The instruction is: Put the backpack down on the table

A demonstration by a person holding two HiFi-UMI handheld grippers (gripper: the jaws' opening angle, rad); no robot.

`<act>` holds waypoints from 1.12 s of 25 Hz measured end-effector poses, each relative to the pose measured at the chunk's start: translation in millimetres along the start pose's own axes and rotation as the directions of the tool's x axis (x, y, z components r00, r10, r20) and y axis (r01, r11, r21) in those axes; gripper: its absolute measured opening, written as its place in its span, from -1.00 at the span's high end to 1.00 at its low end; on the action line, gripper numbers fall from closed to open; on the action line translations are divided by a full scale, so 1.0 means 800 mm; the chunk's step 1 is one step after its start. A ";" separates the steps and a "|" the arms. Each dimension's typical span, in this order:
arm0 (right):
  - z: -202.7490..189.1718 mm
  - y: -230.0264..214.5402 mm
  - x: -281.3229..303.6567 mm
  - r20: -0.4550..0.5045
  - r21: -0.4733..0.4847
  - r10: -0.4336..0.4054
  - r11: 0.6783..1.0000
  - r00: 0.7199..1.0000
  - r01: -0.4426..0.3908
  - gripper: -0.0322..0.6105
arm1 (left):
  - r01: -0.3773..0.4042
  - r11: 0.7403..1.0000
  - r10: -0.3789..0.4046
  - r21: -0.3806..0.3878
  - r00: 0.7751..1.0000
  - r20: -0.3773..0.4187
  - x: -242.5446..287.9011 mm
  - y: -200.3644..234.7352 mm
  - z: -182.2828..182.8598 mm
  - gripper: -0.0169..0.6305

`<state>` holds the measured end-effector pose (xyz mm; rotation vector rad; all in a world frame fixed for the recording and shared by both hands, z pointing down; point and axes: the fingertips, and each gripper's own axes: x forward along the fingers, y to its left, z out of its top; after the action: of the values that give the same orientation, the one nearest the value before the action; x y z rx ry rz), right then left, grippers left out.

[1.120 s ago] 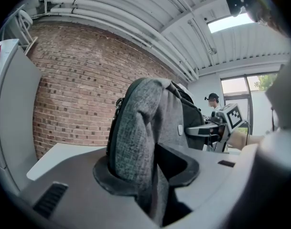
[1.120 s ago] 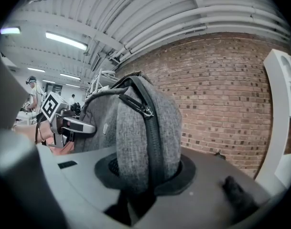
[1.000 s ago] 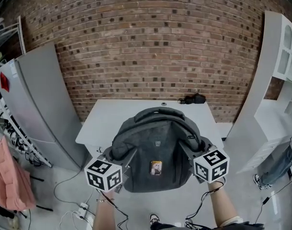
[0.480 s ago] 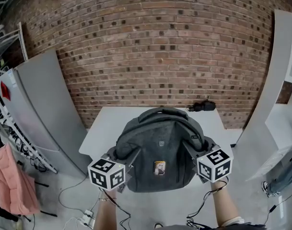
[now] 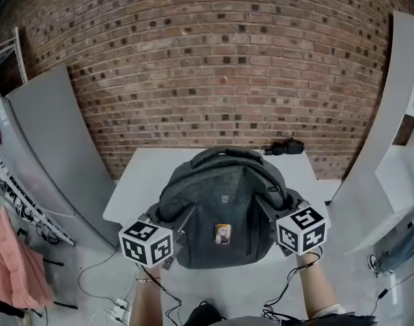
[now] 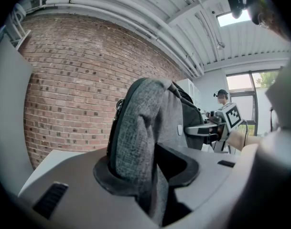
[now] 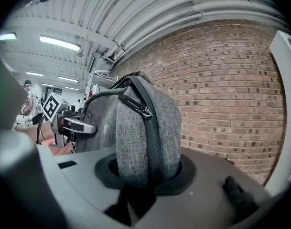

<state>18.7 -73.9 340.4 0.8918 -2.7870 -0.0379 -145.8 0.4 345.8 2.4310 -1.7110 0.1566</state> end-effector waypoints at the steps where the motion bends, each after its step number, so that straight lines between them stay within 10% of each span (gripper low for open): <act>1: -0.002 -0.004 0.002 -0.007 0.006 -0.005 1.000 1.000 0.005 0.55 | 0.006 1.000 -0.006 -0.002 1.000 -0.005 0.005 0.002 -0.001 0.51; 28: -0.005 -0.195 0.129 -0.057 0.040 -0.216 0.975 0.975 0.218 0.55 | 0.251 0.968 -0.250 0.008 0.967 -0.046 0.263 0.099 0.038 0.51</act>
<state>26.7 -261.0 350.9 1.1878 -2.6396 0.0150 -149.9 -226.0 359.6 2.6047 -1.3727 0.1884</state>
